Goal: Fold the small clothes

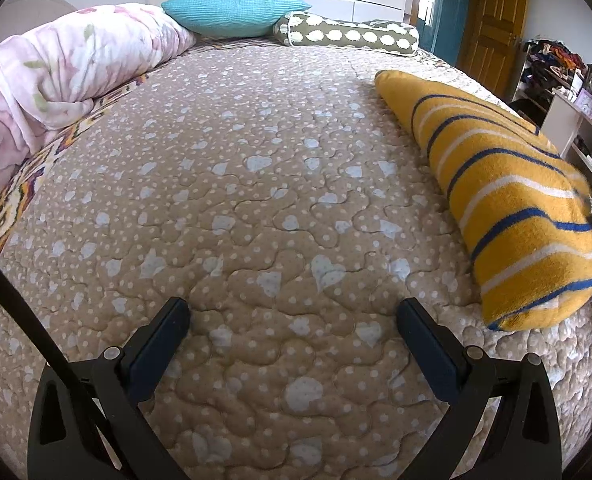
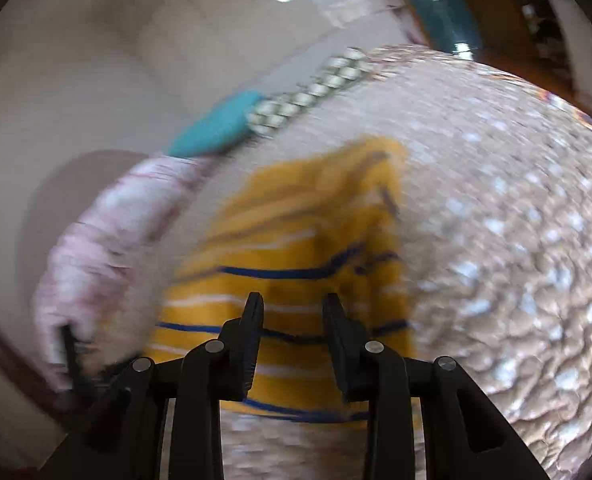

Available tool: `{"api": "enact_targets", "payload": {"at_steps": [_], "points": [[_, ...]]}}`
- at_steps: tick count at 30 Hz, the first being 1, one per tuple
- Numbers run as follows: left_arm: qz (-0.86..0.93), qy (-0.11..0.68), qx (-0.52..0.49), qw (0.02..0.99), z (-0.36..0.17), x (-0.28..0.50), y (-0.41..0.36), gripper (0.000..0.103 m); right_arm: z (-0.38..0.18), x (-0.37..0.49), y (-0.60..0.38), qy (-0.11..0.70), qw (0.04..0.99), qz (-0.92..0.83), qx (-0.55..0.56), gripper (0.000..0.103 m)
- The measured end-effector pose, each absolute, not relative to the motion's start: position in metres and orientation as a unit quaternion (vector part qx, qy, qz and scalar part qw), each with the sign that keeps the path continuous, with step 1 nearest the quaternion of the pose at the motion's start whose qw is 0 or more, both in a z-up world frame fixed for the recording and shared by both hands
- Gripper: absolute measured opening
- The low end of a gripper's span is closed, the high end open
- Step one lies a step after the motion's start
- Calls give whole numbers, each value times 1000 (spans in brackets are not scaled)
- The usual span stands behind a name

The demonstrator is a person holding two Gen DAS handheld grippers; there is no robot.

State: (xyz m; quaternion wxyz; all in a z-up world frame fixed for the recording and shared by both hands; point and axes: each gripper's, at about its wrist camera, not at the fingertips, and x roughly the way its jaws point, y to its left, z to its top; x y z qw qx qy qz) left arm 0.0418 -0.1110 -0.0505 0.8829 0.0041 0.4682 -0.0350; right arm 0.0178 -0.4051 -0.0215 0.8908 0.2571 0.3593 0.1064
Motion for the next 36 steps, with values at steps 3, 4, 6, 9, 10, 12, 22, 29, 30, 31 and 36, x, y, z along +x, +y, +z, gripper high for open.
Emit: {"api": "enact_targets", "payload": {"at_steps": [3, 4, 6, 9, 10, 12, 22, 29, 30, 31, 36], "points": [[-35, 469, 5, 883, -51, 42, -111, 103, -24, 6, -417, 353, 895, 46, 270, 34], [-35, 468, 4, 883, -50, 42, -110, 103, -22, 1, -421, 347, 895, 30, 278, 34], [-35, 468, 4, 883, -50, 42, -111, 103, -18, -12, -427, 338, 904, -19, 262, 43], [-35, 468, 5, 883, -50, 42, -110, 103, -16, -26, -427, 327, 912, -25, 246, 44], [-35, 468, 5, 883, -51, 42, -110, 103, -14, -31, -424, 322, 915, -26, 241, 44], [-35, 468, 5, 883, -50, 42, -110, 103, -8, -41, -417, 306, 924, -40, 224, 44], [-35, 467, 5, 883, -50, 41, -111, 103, 31, -17, -346, 272, 955, 35, 113, 43], [-33, 475, 5, 879, -50, 43, -112, 103, -14, -17, -364, 348, 927, 22, 140, 43], [-33, 480, 2, 877, -49, 45, -112, 103, -14, -21, -365, 346, 928, 22, 134, 43], [-32, 483, -3, 875, -49, 47, -111, 103, -14, -25, -366, 345, 930, 19, 124, 43], [-29, 483, -10, 875, -49, 49, -110, 103, -28, -38, -369, 351, 929, -10, 112, 69]]}}
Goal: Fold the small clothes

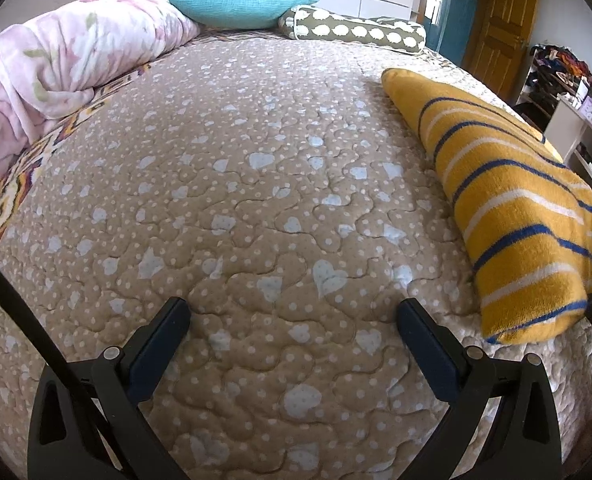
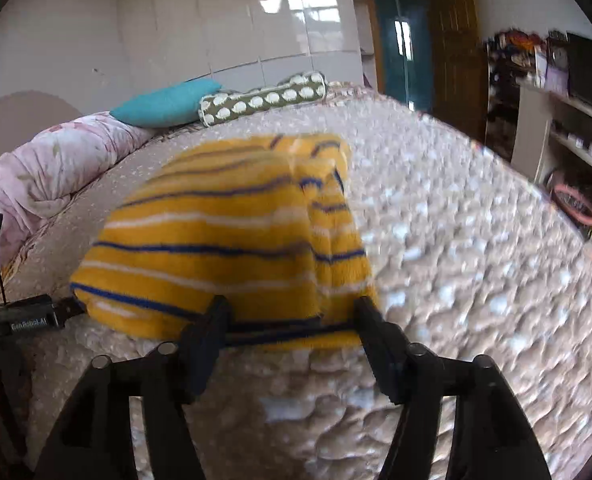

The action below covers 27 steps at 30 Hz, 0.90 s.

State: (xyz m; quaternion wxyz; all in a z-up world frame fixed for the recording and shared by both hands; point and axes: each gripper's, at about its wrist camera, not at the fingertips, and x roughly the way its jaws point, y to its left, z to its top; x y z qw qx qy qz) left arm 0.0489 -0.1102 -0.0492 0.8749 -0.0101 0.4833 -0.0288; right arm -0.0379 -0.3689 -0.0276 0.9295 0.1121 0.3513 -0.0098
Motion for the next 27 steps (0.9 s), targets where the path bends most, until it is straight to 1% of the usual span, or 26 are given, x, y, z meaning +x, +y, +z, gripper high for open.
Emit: {"api": "enact_targets", "payload": {"at_steps": [5, 7, 8, 9, 10, 11, 21, 27], "points": [[-23, 480, -2, 877, -50, 50, -112, 103, -29, -41, -376, 346, 927, -7, 143, 70], [-23, 478, -2, 878, -51, 48, -112, 103, -30, -42, -375, 345, 927, -2, 148, 76], [-23, 477, 0, 879, -51, 48, -112, 103, -31, -44, -375, 344, 926, 7, 153, 85], [-21, 475, 2, 880, -51, 47, -113, 103, -33, -46, -373, 346, 925, 17, 160, 97], [-19, 473, 5, 881, -51, 45, -113, 103, -36, -48, -370, 353, 920, 31, 170, 101], [-17, 471, 7, 882, -51, 44, -114, 103, -37, -49, -367, 356, 918, 32, 172, 102], [-15, 467, 9, 884, -51, 41, -114, 103, -39, -51, -348, 373, 922, 12, 106, 102], [-16, 467, 9, 884, -51, 41, -114, 103, -39, -60, -351, 359, 926, 24, 118, 102]]}}
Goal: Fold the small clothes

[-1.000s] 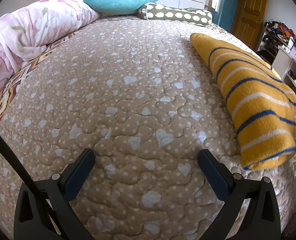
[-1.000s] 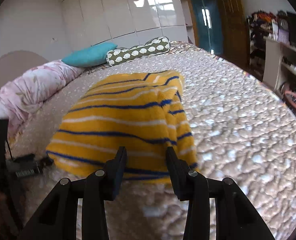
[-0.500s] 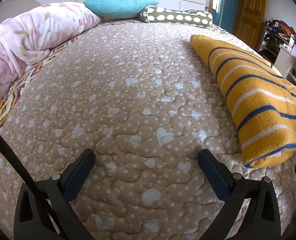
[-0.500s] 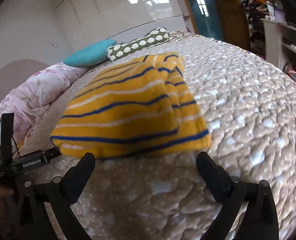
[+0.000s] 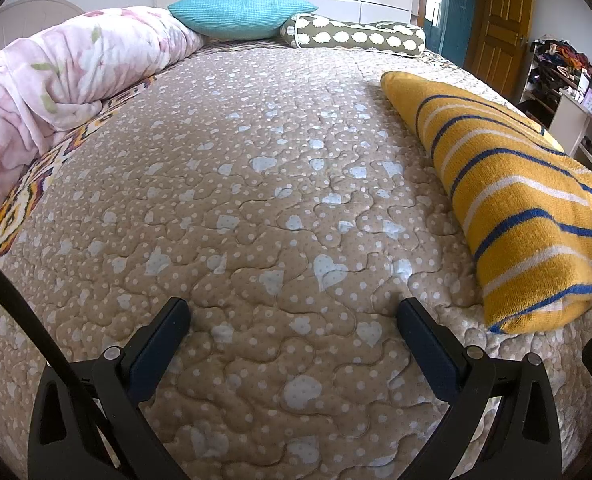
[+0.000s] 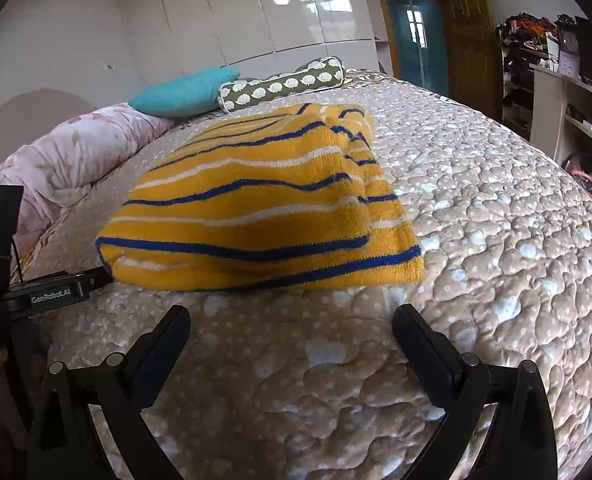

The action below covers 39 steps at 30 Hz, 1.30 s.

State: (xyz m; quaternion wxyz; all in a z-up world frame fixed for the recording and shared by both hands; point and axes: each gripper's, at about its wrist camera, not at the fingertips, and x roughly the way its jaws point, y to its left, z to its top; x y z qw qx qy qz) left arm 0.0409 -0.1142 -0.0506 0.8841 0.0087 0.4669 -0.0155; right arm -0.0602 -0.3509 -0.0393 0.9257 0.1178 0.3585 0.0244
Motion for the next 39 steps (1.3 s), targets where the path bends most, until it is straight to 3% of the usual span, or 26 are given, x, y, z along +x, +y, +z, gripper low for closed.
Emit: {"api": "enact_targets", "payload": {"at_steps": [25, 28, 32, 33, 36, 39], "points": [[-16, 468, 6, 884, -50, 40, -113, 103, -32, -57, -329, 390, 920, 12, 41, 102], [-16, 468, 6, 884, -50, 40, -113, 103, -7, -60, -329, 365, 928, 45, 50, 94], [-17, 467, 5, 884, -50, 40, -112, 103, 28, -39, -330, 330, 942, 52, 37, 54], [-17, 467, 5, 884, -50, 40, -113, 103, 34, -29, -330, 328, 943, 52, 35, 49], [-17, 467, 5, 884, -50, 40, -112, 103, 34, 4, -336, 328, 943, 46, 39, 49], [-17, 467, 5, 884, -50, 40, -112, 103, -2, 47, -341, 411, 910, 42, 42, 49]]}}
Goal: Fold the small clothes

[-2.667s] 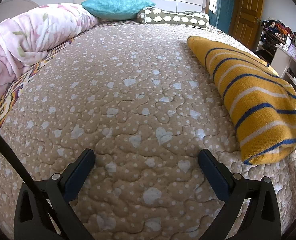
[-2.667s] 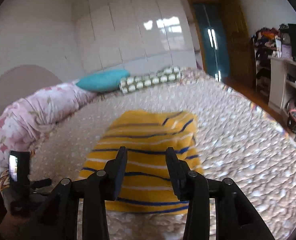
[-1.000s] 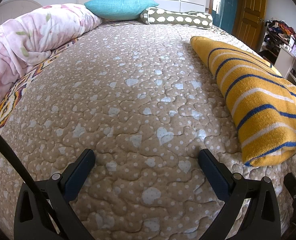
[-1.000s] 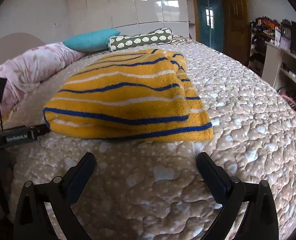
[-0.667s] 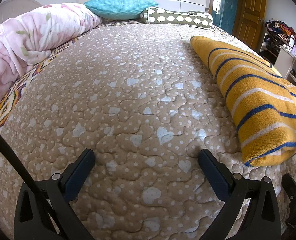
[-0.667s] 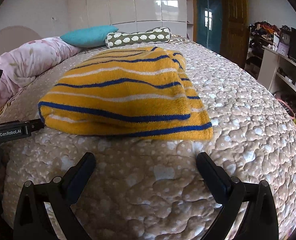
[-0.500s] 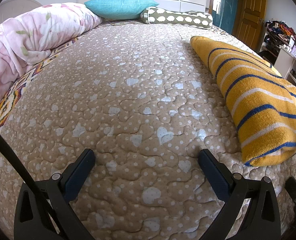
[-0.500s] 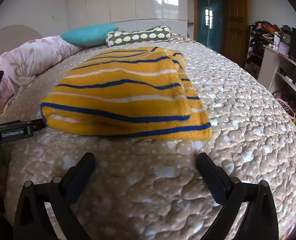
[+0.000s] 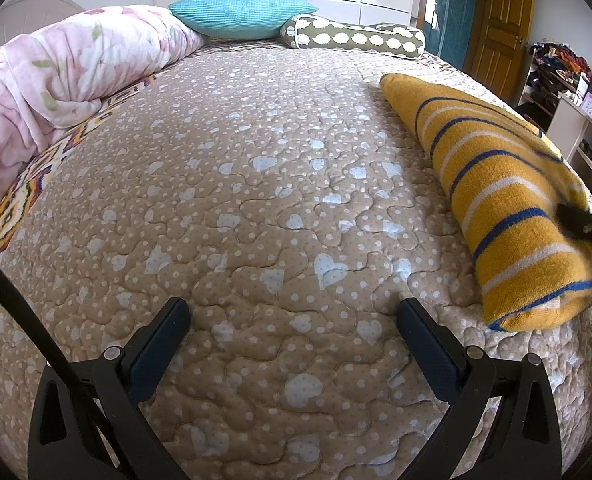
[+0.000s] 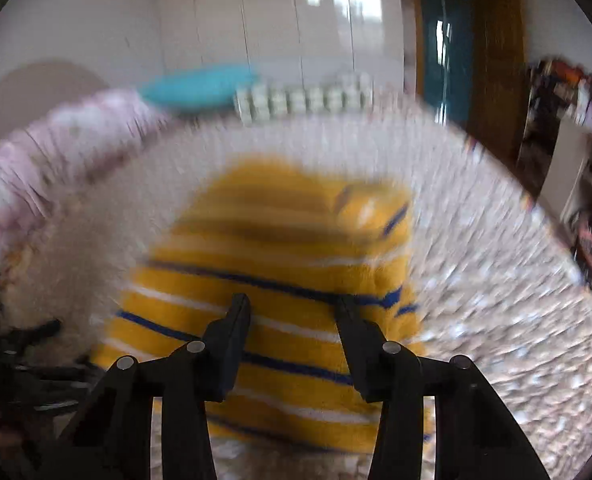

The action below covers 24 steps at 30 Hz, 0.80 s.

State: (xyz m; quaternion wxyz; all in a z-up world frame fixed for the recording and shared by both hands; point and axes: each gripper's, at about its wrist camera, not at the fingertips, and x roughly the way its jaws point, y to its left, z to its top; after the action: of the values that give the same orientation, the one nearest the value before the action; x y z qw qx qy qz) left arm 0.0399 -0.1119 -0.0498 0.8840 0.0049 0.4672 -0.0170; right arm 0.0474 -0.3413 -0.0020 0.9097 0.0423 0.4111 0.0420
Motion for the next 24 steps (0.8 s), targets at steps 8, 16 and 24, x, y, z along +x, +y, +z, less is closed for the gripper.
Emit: {"api": "enact_targets", "payload": {"at_steps": [8, 16, 24], "points": [[-18, 467, 3, 884, -49, 40, -112, 103, 42, 58, -319, 350, 936, 43, -7, 49], [-20, 467, 1, 884, -49, 39, -110, 103, 6, 110, -326, 416, 908, 27, 30, 50], [-8, 483, -15, 875, -51, 53, -110, 103, 12, 32, -329, 394, 918, 31, 38, 64]]}}
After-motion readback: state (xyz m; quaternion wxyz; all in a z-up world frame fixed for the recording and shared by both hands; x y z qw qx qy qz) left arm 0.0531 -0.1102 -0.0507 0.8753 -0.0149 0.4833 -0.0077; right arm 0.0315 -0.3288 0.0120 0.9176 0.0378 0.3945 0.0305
